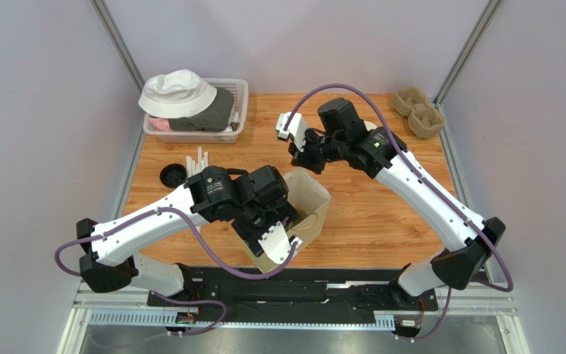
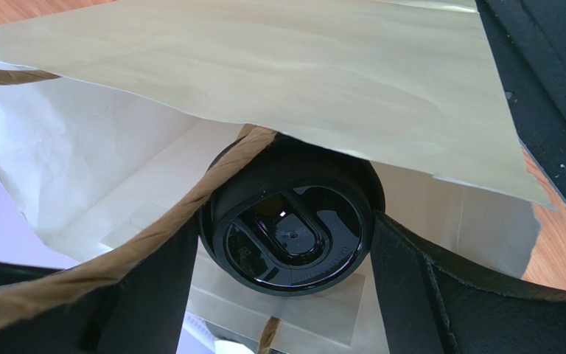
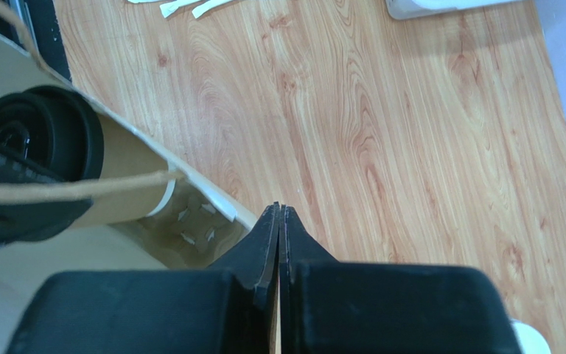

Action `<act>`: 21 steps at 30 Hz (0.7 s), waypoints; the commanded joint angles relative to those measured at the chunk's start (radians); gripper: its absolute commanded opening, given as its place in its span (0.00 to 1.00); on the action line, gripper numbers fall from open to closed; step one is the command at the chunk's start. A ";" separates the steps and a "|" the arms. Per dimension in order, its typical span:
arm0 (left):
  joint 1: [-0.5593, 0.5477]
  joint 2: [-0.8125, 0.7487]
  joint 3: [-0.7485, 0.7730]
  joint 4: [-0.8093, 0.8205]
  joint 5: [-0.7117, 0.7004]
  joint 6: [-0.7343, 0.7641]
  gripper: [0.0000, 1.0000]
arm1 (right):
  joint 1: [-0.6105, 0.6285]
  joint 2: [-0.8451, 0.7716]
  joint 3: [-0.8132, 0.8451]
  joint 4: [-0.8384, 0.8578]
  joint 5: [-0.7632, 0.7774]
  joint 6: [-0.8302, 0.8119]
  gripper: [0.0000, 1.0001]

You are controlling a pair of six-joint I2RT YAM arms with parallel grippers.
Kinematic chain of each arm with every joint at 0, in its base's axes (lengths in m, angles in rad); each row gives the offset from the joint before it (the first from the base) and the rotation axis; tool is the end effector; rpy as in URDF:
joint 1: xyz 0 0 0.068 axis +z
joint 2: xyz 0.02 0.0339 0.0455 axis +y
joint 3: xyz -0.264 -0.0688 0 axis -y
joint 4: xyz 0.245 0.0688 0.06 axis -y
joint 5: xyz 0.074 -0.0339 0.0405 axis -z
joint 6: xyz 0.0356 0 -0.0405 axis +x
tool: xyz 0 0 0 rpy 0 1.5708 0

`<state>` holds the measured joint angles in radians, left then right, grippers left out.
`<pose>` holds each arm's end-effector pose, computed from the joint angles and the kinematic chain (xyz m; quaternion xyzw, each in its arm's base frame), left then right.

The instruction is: Pack the takeout coffee

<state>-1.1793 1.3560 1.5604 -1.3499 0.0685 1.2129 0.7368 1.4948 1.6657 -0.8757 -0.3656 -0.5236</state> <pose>0.0880 -0.2197 0.3802 0.9118 0.3508 -0.0299 0.2115 0.2232 0.2197 0.4080 -0.5876 0.6762 0.2080 0.3927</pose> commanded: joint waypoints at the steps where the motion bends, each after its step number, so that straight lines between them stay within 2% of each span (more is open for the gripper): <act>1: 0.006 -0.052 -0.011 -0.009 0.002 -0.004 0.20 | -0.013 -0.086 -0.020 -0.045 0.017 0.060 0.00; 5: 0.020 -0.066 -0.037 -0.005 0.004 0.007 0.20 | -0.016 -0.111 -0.024 -0.106 -0.054 0.027 0.00; 6: 0.023 -0.075 -0.043 0.000 0.005 0.016 0.20 | -0.016 -0.114 -0.026 -0.129 -0.065 0.011 0.04; 8: 0.021 -0.078 -0.048 0.005 0.010 0.023 0.20 | -0.016 -0.111 -0.023 -0.140 -0.082 0.005 0.17; 9: 0.021 -0.080 -0.046 0.005 0.010 0.028 0.20 | -0.016 -0.110 -0.017 -0.135 -0.085 0.004 0.32; 12: 0.023 -0.072 -0.039 0.000 0.014 0.031 0.20 | -0.016 -0.078 0.046 -0.117 -0.098 0.007 0.58; 14: 0.023 -0.074 -0.037 -0.003 0.022 0.036 0.20 | -0.014 -0.048 0.080 -0.115 -0.130 -0.016 0.64; 21: 0.021 -0.063 -0.034 -0.008 0.034 0.043 0.20 | 0.021 0.016 0.100 -0.082 -0.142 -0.188 0.65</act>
<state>-1.1618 1.3067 1.5166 -1.3499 0.0731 1.2228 0.7338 1.4776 1.7229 -0.9951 -0.4725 -0.5884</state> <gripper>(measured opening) 0.869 0.653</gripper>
